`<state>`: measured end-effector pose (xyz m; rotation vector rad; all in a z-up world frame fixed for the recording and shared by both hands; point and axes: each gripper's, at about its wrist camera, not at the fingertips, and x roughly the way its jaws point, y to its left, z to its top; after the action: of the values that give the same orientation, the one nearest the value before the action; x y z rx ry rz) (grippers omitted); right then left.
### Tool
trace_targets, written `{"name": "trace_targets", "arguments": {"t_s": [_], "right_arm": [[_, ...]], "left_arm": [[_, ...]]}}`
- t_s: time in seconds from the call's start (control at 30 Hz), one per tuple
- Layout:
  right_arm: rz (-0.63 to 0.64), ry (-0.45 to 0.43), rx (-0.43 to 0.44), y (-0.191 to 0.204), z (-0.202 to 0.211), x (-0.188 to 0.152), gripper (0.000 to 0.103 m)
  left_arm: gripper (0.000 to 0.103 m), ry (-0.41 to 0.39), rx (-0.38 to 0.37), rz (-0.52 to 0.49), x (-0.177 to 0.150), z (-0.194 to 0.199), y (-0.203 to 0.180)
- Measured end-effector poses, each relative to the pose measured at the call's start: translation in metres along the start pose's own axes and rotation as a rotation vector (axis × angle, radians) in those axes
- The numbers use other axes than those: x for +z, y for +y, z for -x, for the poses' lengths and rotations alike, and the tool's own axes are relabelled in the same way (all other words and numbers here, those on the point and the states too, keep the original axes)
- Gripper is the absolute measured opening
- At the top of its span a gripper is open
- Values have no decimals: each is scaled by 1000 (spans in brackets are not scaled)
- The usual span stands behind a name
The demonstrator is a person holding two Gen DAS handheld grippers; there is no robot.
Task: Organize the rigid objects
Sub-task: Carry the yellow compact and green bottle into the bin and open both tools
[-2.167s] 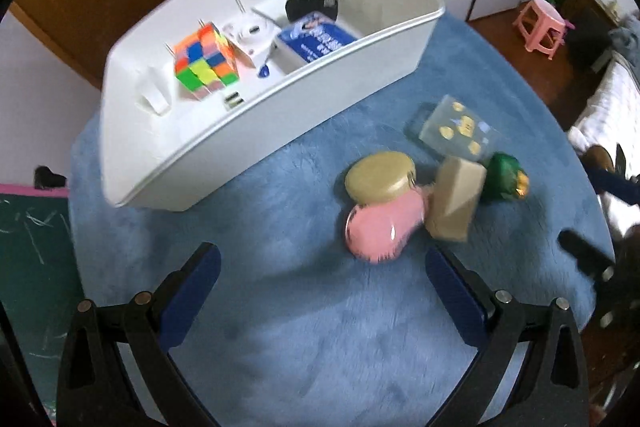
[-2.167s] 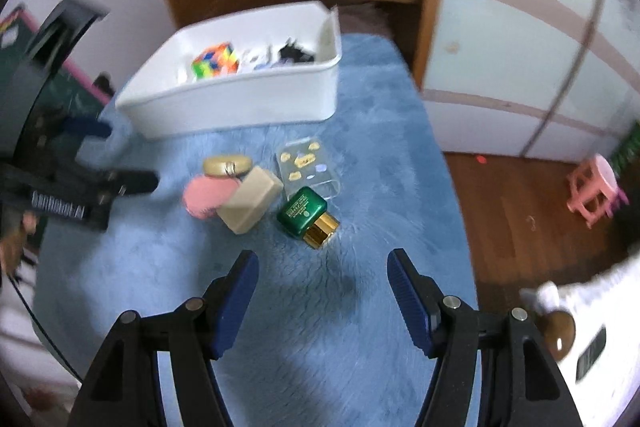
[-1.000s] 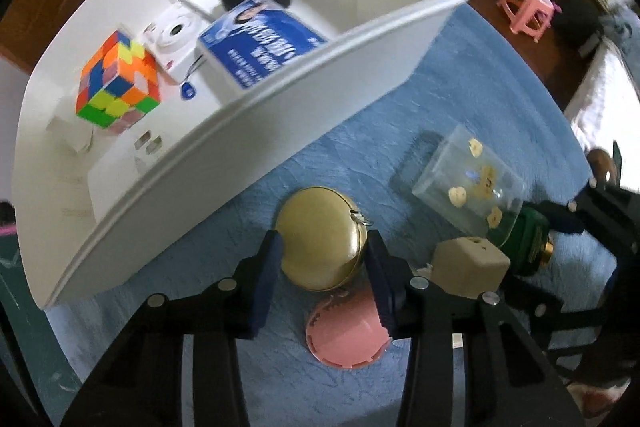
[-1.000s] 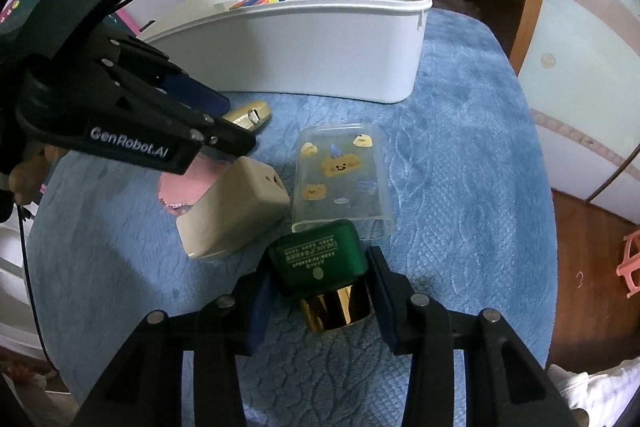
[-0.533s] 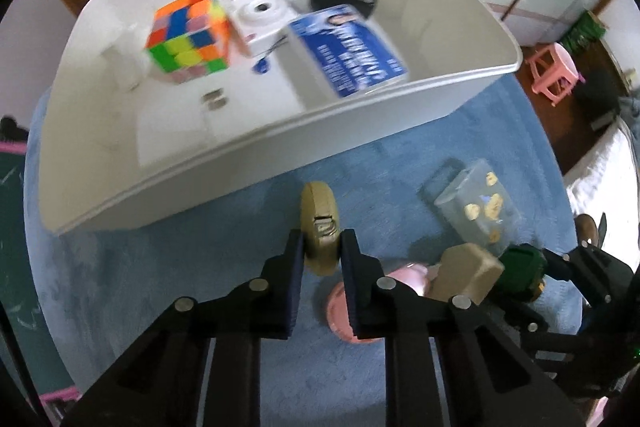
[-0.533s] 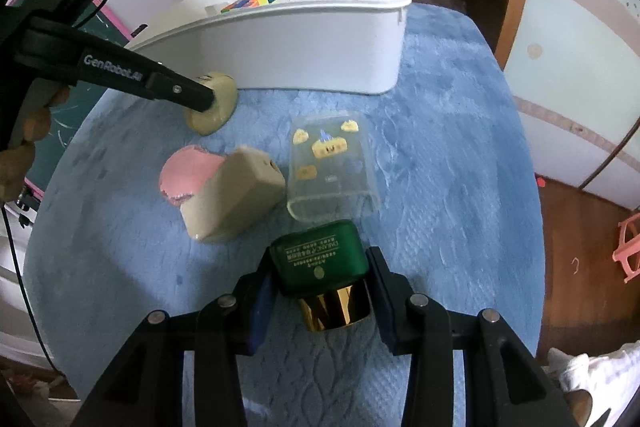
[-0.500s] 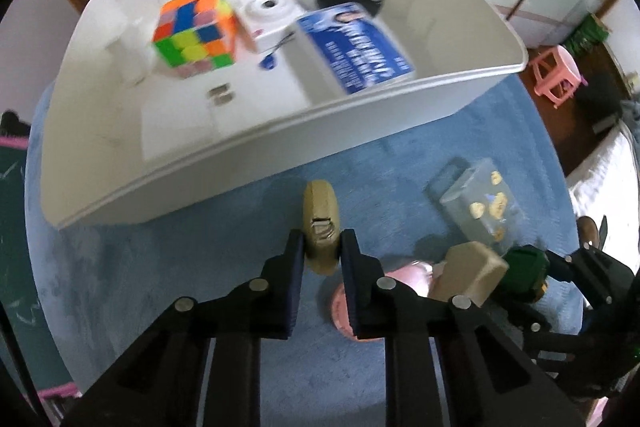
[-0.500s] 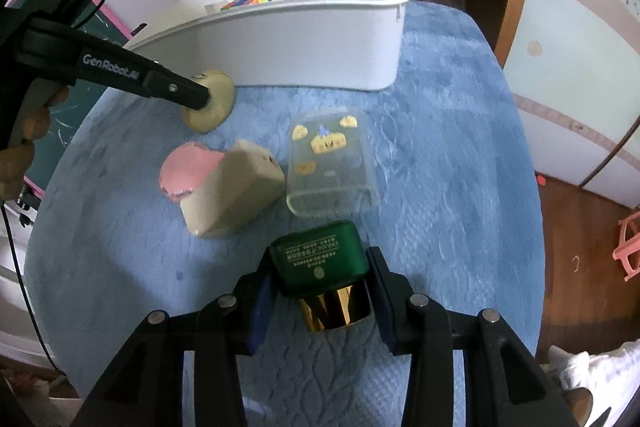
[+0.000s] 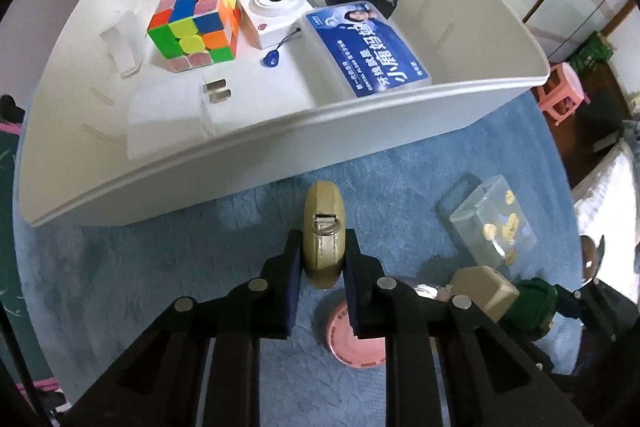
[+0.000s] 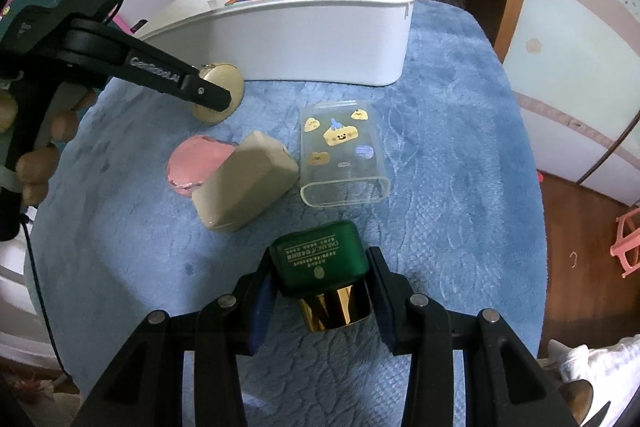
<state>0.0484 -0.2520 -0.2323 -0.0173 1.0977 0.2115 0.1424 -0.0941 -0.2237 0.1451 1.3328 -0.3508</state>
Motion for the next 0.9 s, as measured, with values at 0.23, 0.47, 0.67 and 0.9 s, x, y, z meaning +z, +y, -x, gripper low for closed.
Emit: {"name": "trace_targets", "arguments": {"t_s": [0.23,0.47,0.67,0.9], "right_arm": [[-82,-43,29,1,47,23,43],[-95,-206,75,15,129,89,43],[-68,-324,73,22,179,172,43],[-55,-332,11,28,169,273,43]], "left_arm": [[19,-67,-20,-56,-17,82,8],[20,-290,38,-98,17,198,7],[20,-435,80,-86,54,250,25],[20,-466,96,-59,86,240,51]]}}
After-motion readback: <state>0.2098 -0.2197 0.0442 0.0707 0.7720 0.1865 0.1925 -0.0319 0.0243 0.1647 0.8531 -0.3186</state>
